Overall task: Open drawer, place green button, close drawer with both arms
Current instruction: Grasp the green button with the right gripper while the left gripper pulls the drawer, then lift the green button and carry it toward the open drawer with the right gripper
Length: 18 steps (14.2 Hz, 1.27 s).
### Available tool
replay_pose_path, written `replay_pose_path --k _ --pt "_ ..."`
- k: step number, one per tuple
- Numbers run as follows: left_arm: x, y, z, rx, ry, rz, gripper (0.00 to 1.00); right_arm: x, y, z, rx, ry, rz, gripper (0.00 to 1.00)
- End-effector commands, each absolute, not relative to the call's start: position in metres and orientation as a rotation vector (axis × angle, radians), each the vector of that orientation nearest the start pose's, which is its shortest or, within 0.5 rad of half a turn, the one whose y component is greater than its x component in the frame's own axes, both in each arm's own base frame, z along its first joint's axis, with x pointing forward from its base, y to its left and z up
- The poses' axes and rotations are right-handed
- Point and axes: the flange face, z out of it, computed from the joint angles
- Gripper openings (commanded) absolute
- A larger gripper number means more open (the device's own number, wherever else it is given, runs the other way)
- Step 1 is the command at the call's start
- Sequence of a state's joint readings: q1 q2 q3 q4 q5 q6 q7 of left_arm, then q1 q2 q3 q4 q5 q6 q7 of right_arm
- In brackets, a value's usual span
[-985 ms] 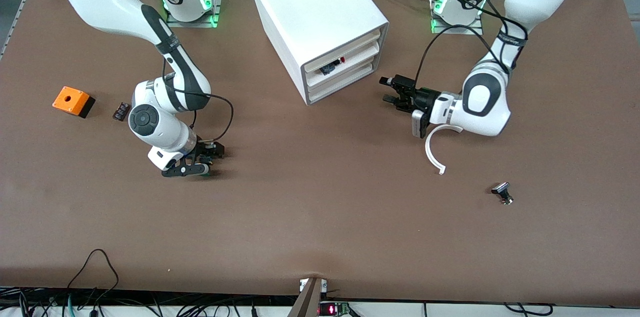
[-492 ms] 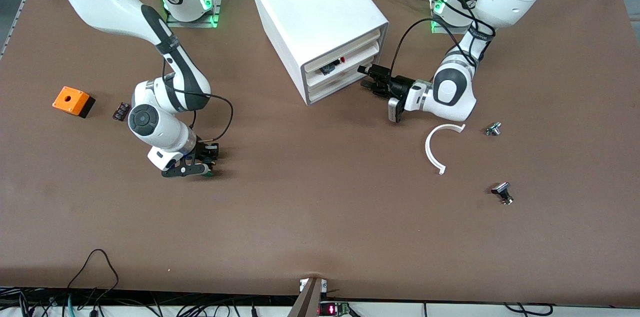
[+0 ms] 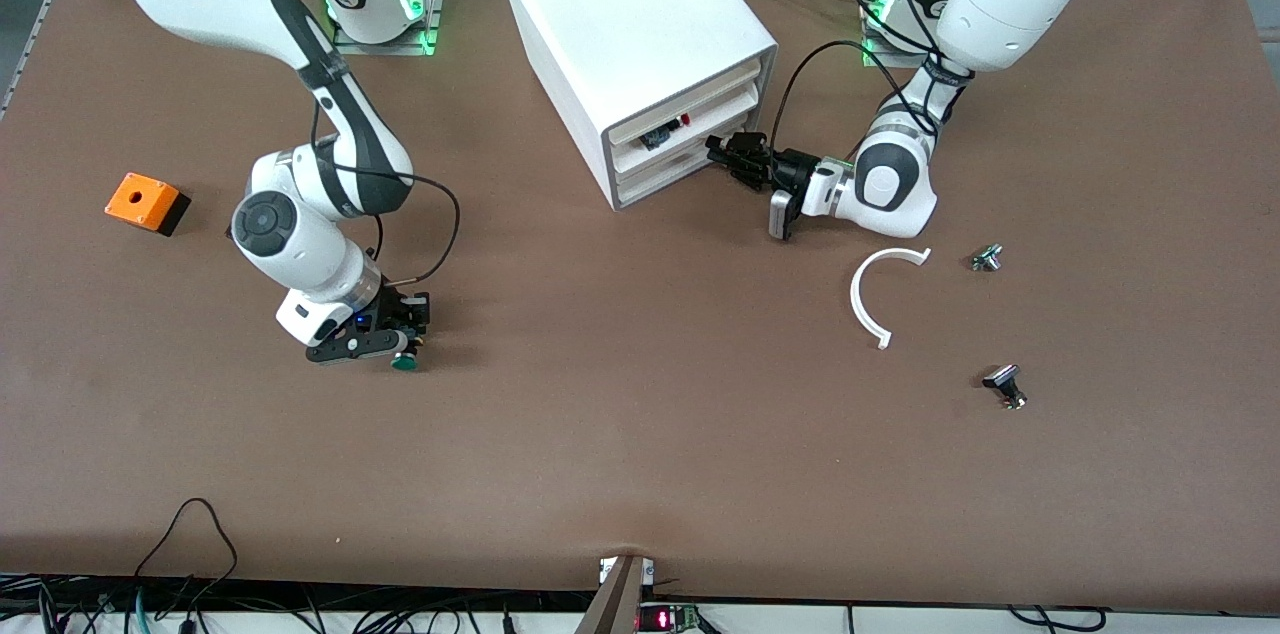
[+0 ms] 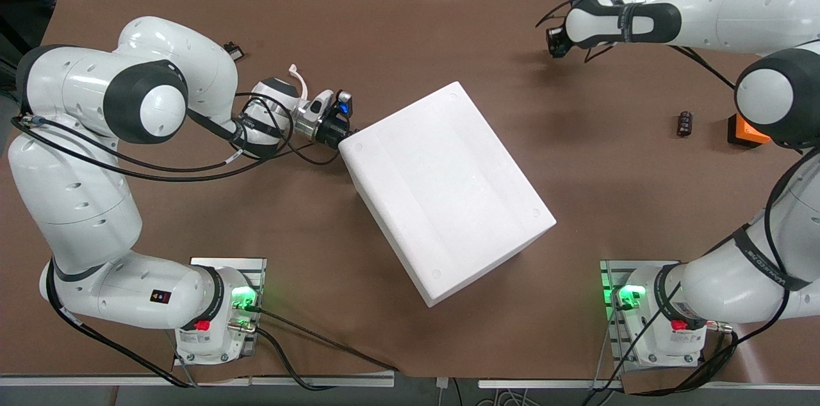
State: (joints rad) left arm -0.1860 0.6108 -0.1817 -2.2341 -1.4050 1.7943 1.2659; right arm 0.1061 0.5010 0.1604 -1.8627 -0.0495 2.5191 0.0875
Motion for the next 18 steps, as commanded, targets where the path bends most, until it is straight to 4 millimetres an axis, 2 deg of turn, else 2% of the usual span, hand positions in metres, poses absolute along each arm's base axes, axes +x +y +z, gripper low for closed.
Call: replay_pose_path --k 1,4,5,6,7,8,10,15,16,18 --pt "0.377 -0.263 0.102 1.672 -0.357 -0.286 0.28 0.634 0.198 0.322 -3.013 -0.394 -0.322 0.00" --pt "0.377 -0.264 0.102 1.672 -0.359 -0.285 0.29 0.642 0.245 0.379 -2.961 -0.430 -0.308 0.00" --pt "0.377 -0.264 0.102 1.672 -0.356 -0.283 0.25 0.647 0.253 0.395 -2.947 -0.416 -0.332 0.00" --pt "0.377 -0.264 0.102 1.672 -0.357 -0.282 0.19 0.651 0.260 0.402 -2.935 -0.418 -0.356 0.00" --pt "0.378 -0.263 0.102 1.673 -0.355 -0.280 0.07 0.655 0.267 0.408 -2.922 -0.423 -0.377 0.00" --pt "0.378 -0.262 0.102 1.673 -0.354 -0.279 0.00 0.658 0.283 0.419 -2.900 -0.442 -0.410 0.00" --pt "0.387 -0.259 0.106 1.676 -0.344 -0.268 0.00 0.661 0.313 0.434 -2.862 -0.409 -0.451 0.00" --pt "0.440 -0.237 0.117 1.733 -0.292 -0.241 0.00 0.644 0.422 0.452 -2.751 -0.183 -0.468 0.00" --pt "0.451 -0.231 0.114 1.756 -0.292 -0.238 0.00 0.640 0.441 0.453 -2.733 -0.146 -0.465 0.00" --pt "0.484 -0.195 0.111 1.830 -0.302 -0.224 0.00 0.631 0.470 0.453 -2.712 -0.037 -0.448 0.00"
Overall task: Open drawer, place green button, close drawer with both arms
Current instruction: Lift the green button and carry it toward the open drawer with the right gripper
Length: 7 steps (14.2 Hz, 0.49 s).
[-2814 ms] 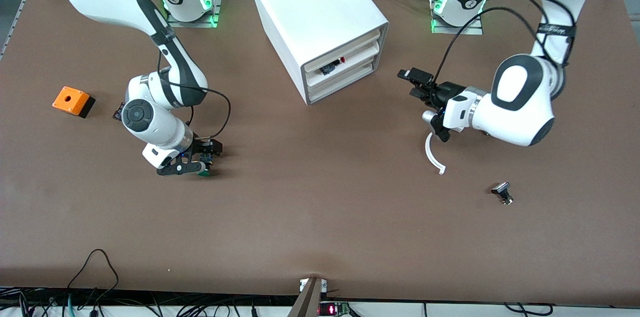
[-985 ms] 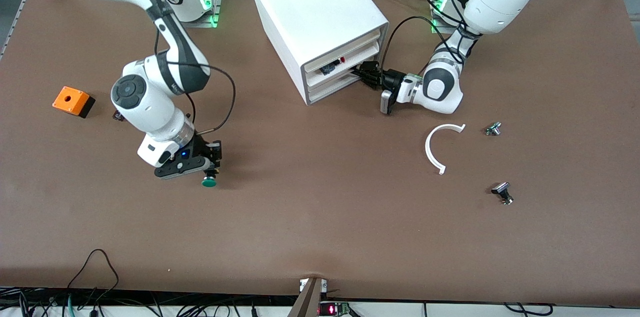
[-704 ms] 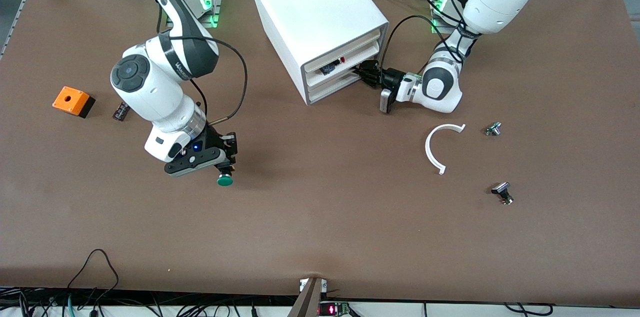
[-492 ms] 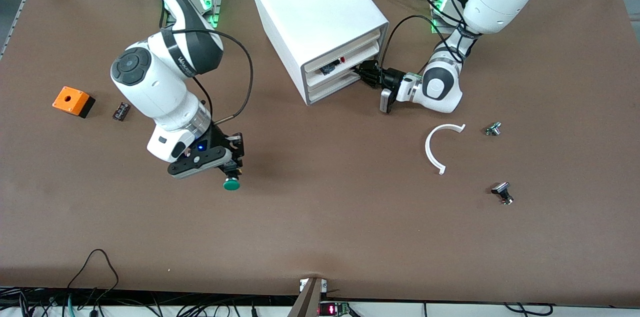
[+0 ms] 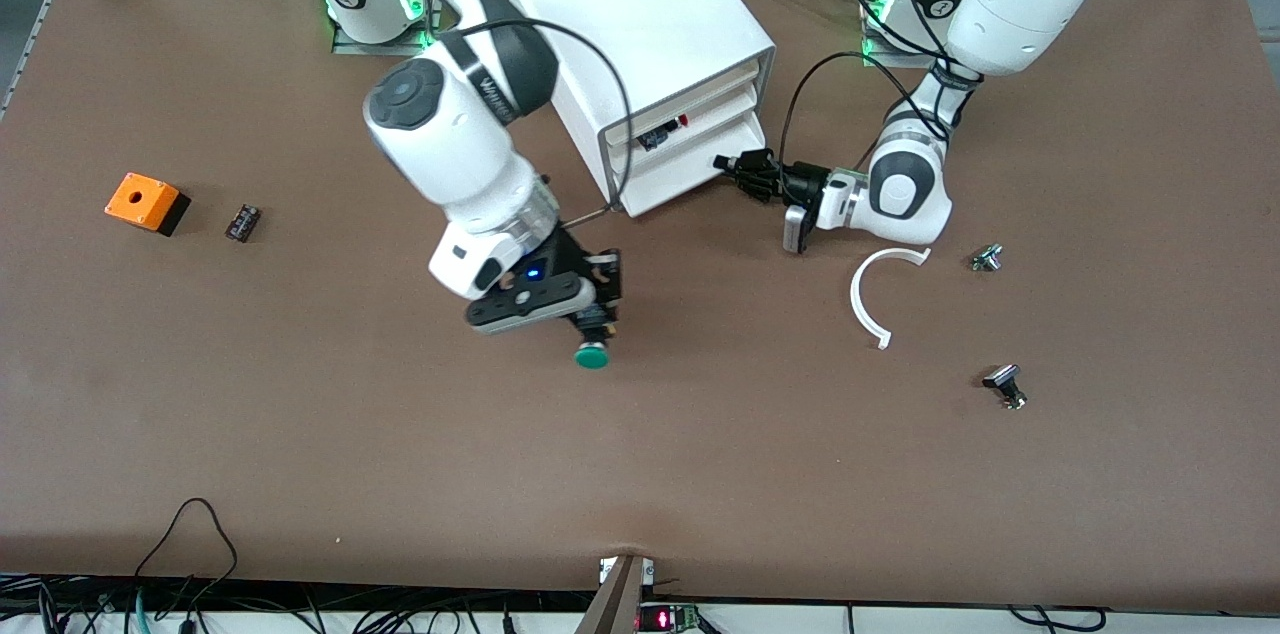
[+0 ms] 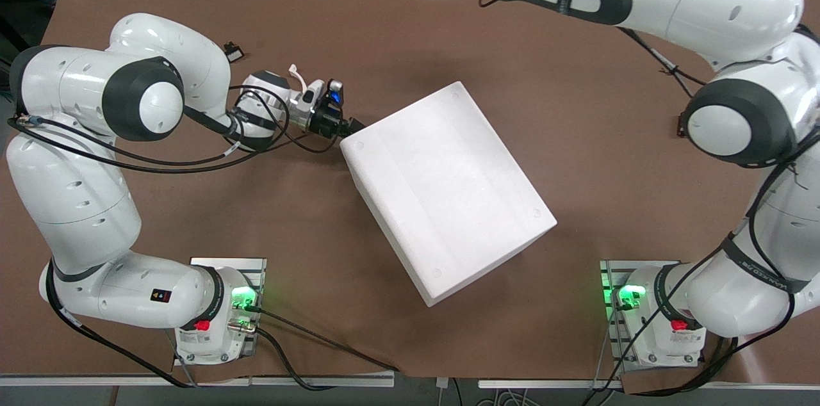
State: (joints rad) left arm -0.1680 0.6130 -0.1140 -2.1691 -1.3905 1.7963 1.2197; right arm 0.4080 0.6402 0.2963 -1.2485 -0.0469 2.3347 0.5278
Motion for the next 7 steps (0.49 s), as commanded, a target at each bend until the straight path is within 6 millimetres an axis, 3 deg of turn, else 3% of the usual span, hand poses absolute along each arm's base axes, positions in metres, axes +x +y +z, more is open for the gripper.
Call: replay_pose_path --k 1,4,5,6,7 --pt "0.496 -0.186 0.114 1.855 -0.321 -0.230 0.00 0.626 0.480 0.452 -2.705 0.025 -0.443 0.00" --pt "0.511 -0.173 0.121 1.876 -0.275 -0.231 0.00 0.606 0.515 0.437 -2.694 0.041 -0.396 0.00" --pt "0.513 -0.173 0.123 1.875 -0.272 -0.229 0.80 0.598 0.527 0.425 -2.700 0.043 -0.369 0.00" --pt "0.515 -0.170 0.124 1.875 -0.269 -0.225 1.00 0.586 0.545 0.415 -2.704 0.023 -0.349 0.00" --pt "0.514 -0.170 0.124 1.875 -0.265 -0.226 1.00 0.576 0.558 0.399 -2.720 0.003 -0.328 0.00"
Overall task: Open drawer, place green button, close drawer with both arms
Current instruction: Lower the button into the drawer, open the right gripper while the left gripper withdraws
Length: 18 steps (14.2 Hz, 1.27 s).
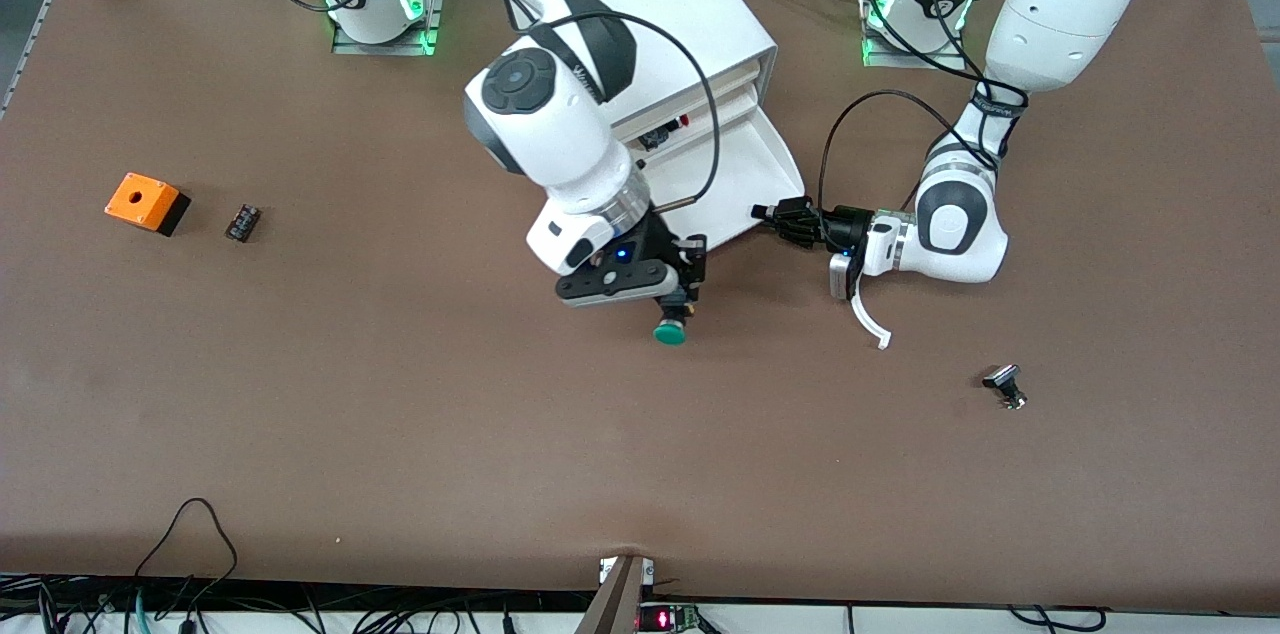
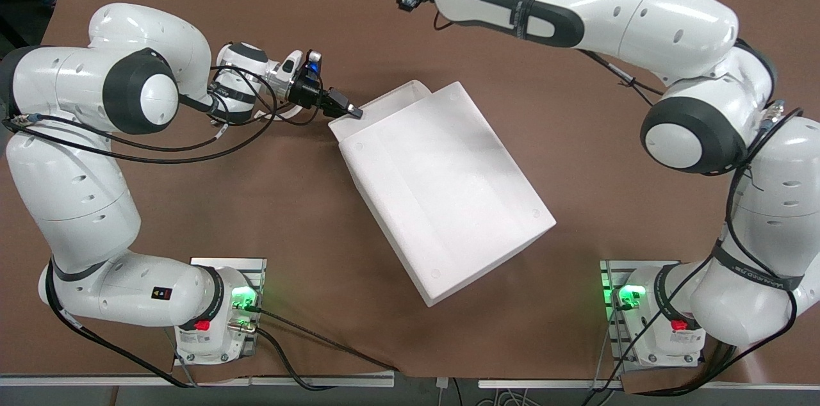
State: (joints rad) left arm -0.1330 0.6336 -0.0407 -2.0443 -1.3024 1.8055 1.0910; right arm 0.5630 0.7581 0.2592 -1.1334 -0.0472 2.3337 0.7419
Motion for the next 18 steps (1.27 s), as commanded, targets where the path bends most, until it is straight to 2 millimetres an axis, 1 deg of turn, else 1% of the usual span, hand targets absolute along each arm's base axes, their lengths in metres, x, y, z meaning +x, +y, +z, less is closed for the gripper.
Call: replay_pose_path --k 1,2,3,5,6,7,9,10,11,13,14,15,16,17,18 --pt "0.516 -0.168 0.128 1.882 -0.251 -0.231 1.00 0.568 0.568 0.388 -2.735 0.007 -0.314 0.00" --pt "0.518 -0.166 0.133 1.895 -0.234 -0.251 1.00 0.562 0.573 0.378 -2.745 0.020 -0.286 0.00" --pt "0.522 -0.164 0.143 1.925 -0.240 -0.284 1.00 0.554 0.581 0.366 -2.755 0.042 -0.245 0.00" --pt "0.537 -0.155 0.178 2.020 -0.233 -0.352 1.00 0.536 0.593 0.343 -2.801 0.076 -0.155 0.00" --pt "0.545 -0.152 0.198 2.081 -0.227 -0.395 1.00 0.523 0.601 0.335 -2.818 0.105 -0.100 0.00" --pt "0.551 -0.149 0.218 2.152 -0.205 -0.443 1.00 0.516 0.603 0.326 -2.844 0.150 -0.039 0.00" --pt "0.559 -0.135 0.238 2.313 -0.139 -0.547 1.00 0.501 0.608 0.315 -2.870 0.269 0.053 0.00" --pt "0.563 -0.130 0.249 2.369 -0.104 -0.578 1.00 0.494 0.609 0.305 -2.870 0.346 0.099 0.00" --pt "0.563 -0.131 0.261 2.418 -0.058 -0.609 1.00 0.486 0.611 0.297 -2.877 0.385 0.131 0.00" --pt "0.569 -0.136 0.291 2.592 0.042 -0.664 1.00 0.468 0.622 0.292 -2.876 0.436 0.188 0.00" --pt "0.573 -0.143 0.305 2.689 0.077 -0.687 1.00 0.457 0.628 0.290 -2.884 0.447 0.213 0.00" --pt "0.580 -0.142 0.319 2.784 0.139 -0.701 1.00 0.448 0.634 0.289 -2.891 0.454 0.225 0.00" --pt "0.588 -0.142 0.335 2.869 0.190 -0.686 1.00 0.445 0.634 0.288 -2.901 0.478 0.242 0.00" --pt "0.594 -0.146 0.345 2.958 0.217 -0.654 1.00 0.442 0.634 0.286 -2.912 0.520 0.261 0.00" --pt "0.606 -0.147 0.364 3.039 0.196 -0.577 1.00 0.441 0.633 0.287 -2.921 0.550 0.272 0.25"
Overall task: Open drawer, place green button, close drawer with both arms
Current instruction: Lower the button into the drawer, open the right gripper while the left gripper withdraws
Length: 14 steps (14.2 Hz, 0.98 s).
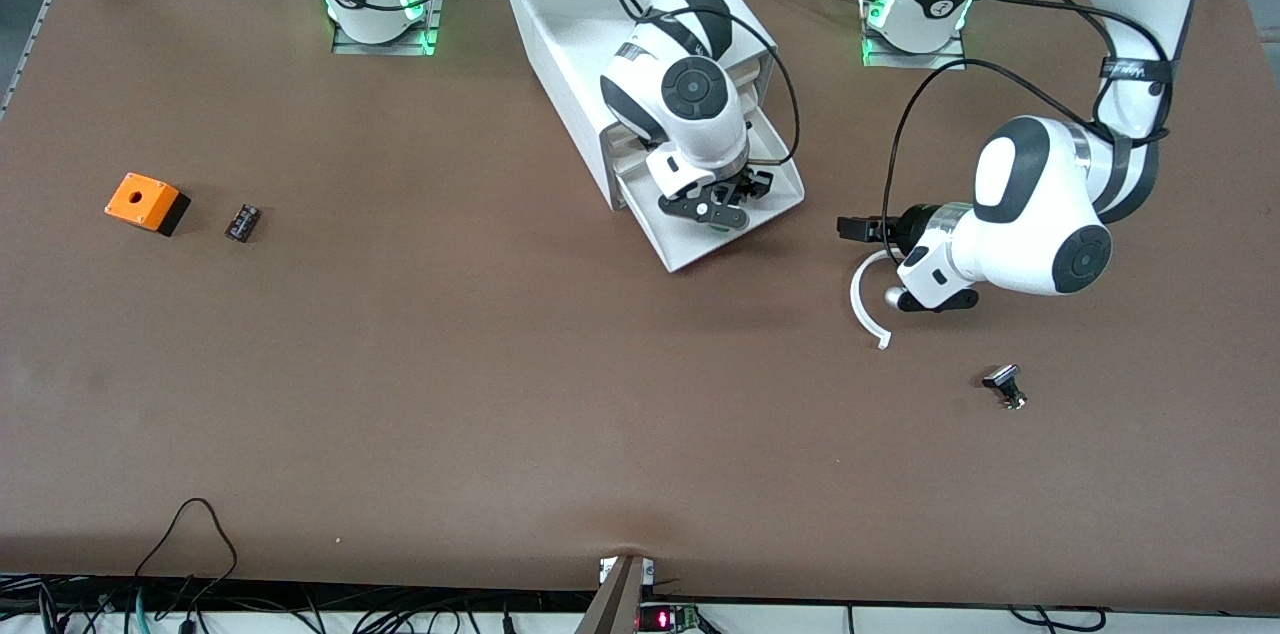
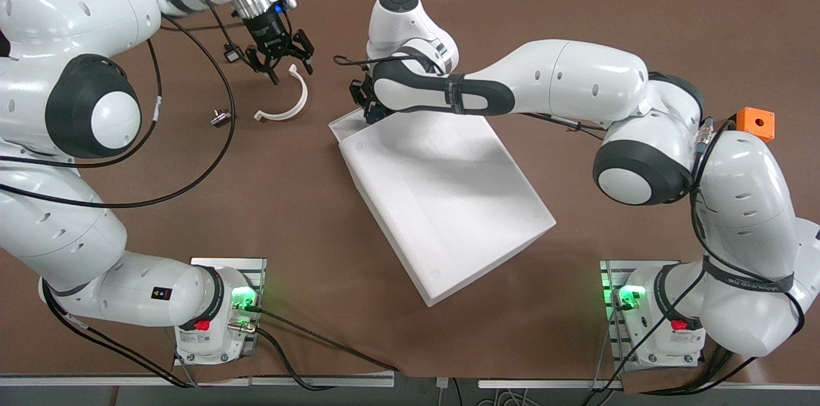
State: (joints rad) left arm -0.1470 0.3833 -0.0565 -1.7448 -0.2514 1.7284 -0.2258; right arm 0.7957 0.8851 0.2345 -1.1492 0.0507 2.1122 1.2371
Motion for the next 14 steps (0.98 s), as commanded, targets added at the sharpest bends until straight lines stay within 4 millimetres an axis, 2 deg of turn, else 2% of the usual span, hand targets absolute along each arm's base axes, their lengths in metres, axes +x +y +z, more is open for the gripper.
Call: replay_pose_path --k 1,2,3,4,5,7,9,10,11,14 --pt "0.617 -0.145 0.380 -3.100 -0.174 0.535 1.00 0.440 0.633 0.289 -2.921 0.556 0.273 0.52" --pt "0.629 -0.145 0.383 -3.112 -0.185 0.523 1.00 0.440 0.634 0.292 -2.926 0.547 0.253 0.99" --pt "0.640 -0.140 0.392 -3.112 -0.194 0.485 1.00 0.440 0.635 0.296 -2.921 0.538 0.243 1.00" --pt "0.644 -0.141 0.387 -3.103 -0.188 0.514 1.00 0.446 0.634 0.305 -2.911 0.534 0.217 1.00" --pt "0.647 -0.138 0.388 -3.105 -0.185 0.519 1.00 0.457 0.630 0.316 -2.913 0.515 0.142 1.00" --pt "0.645 -0.145 0.382 -3.096 -0.192 0.524 1.00 0.480 0.618 0.341 -2.939 0.389 -0.023 1.00" --pt "0.648 -0.143 0.376 -3.092 -0.330 0.506 1.00 0.521 0.583 0.357 -2.957 0.215 -0.101 1.00" --pt "0.648 -0.143 0.368 -3.080 -0.417 0.496 1.00 0.541 0.562 0.384 -2.948 0.108 -0.160 1.00" --pt "0.646 -0.150 0.364 -3.072 -0.470 0.478 0.99 0.555 0.543 0.395 -2.963 0.016 -0.207 1.00" --pt "0.632 -0.197 0.337 -3.037 -0.669 0.369 0.98 0.586 0.474 0.424 -3.046 -0.114 -0.323 1.00"
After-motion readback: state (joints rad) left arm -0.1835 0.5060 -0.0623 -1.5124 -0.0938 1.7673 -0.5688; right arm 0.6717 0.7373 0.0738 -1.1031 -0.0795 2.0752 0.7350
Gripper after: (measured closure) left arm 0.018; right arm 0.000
